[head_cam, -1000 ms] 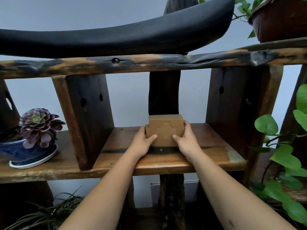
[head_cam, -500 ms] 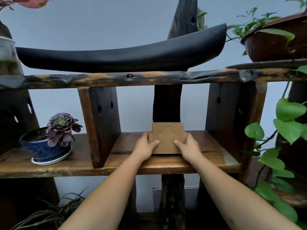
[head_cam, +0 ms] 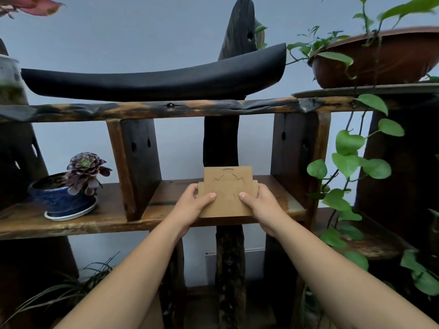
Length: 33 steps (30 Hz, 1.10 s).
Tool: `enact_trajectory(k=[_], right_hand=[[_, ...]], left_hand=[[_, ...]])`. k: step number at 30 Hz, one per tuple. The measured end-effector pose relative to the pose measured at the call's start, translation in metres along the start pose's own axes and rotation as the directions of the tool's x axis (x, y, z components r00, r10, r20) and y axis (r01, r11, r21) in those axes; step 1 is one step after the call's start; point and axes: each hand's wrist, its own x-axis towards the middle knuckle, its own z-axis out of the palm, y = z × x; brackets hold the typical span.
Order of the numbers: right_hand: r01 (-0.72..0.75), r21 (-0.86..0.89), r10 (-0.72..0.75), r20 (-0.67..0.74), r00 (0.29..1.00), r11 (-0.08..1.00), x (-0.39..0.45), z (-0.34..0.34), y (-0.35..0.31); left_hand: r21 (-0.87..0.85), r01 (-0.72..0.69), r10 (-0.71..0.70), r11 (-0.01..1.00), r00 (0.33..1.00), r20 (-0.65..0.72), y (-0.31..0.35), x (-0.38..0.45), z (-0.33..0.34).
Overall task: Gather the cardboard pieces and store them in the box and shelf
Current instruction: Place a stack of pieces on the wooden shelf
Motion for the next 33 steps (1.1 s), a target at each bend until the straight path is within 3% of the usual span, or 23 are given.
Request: enact_trajectory(k=[7,13,24,33], right_hand=[[-0.024,0.191,0.003,0.109,0.994,0.981,-0.042,-0.017,-0.003],[-0.090,0.224,0.033,0.247,0.969,0.970,-0.067,-0.029,0.007],[-0.086,0.133,0.037,0.330,0.943,0.987,-0.099,0.003,0.053],[-0.089,0.054,0.053,0.469,0.882,0.995,-0.131,0.072,0.061]], left_hand=[[-0.238,0.063,-0.047,0.969,0.996,0.069,0.004,-0.044,0.010],[-0.245,0.060,-0.043,0.968,0.996,0.072,-0.006,-0.080,0.014],[0.015,0.075,-0.071,0.997,0.982,-0.174,-0.039,-0.148,0.008],[0.045,0.176,-0.147,0.983,0.917,-0.370,-0.060,-0.217,-0.043]])
